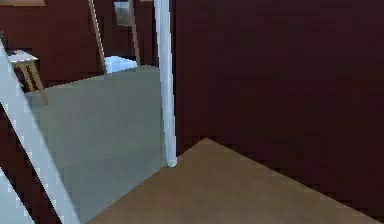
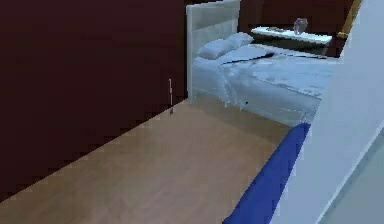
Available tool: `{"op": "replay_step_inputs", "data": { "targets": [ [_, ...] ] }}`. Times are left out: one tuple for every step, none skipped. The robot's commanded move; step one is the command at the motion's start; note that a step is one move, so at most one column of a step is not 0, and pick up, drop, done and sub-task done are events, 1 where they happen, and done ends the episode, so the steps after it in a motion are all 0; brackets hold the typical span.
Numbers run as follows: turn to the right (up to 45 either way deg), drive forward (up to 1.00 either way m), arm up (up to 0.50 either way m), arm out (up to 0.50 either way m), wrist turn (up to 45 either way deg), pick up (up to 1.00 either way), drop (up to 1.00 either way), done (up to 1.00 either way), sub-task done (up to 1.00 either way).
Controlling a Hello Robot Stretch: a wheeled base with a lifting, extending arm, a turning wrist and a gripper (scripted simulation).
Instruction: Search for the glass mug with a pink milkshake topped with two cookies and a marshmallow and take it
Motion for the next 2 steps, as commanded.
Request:
{"op": "replay_step_inputs", "data": {
  "targets": [
    [0.0, 0.35, 0.00, 0.00, 0.0, 0.00, 0.00, 0.00, 0.00],
    [-24.0, 0.00, 0.00, 0.00, 0.0, 0.00, 0.00, 0.00, 0.00]
  ]
}}
